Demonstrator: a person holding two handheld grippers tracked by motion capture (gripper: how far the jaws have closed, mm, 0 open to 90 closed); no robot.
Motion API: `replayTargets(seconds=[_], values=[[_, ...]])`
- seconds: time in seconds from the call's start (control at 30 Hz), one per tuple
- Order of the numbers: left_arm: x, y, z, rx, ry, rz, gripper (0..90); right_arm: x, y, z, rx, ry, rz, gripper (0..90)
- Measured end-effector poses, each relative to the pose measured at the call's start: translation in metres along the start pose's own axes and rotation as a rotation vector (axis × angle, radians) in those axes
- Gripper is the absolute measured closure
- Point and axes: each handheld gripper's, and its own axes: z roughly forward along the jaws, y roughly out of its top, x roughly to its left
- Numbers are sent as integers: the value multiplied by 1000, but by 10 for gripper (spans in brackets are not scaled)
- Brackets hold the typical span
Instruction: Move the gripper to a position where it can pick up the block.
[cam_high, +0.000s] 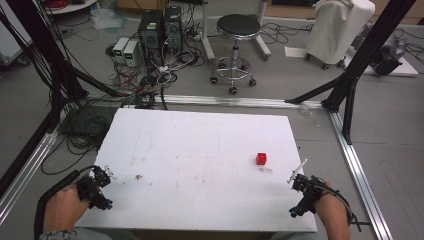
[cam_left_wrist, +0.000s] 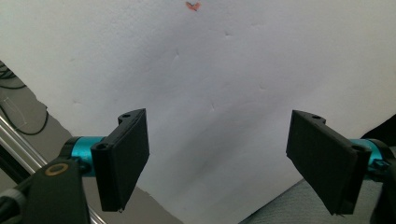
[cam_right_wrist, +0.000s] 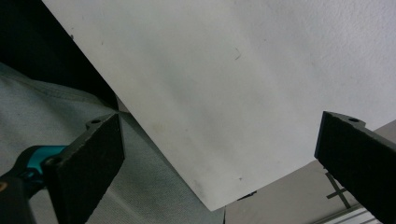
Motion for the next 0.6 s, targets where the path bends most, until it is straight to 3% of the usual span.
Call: replayTargets(seconds=[0.6], values=[[0,0,-1,-1,10,3,214,-2,2,1,15,-39,-53,11]])
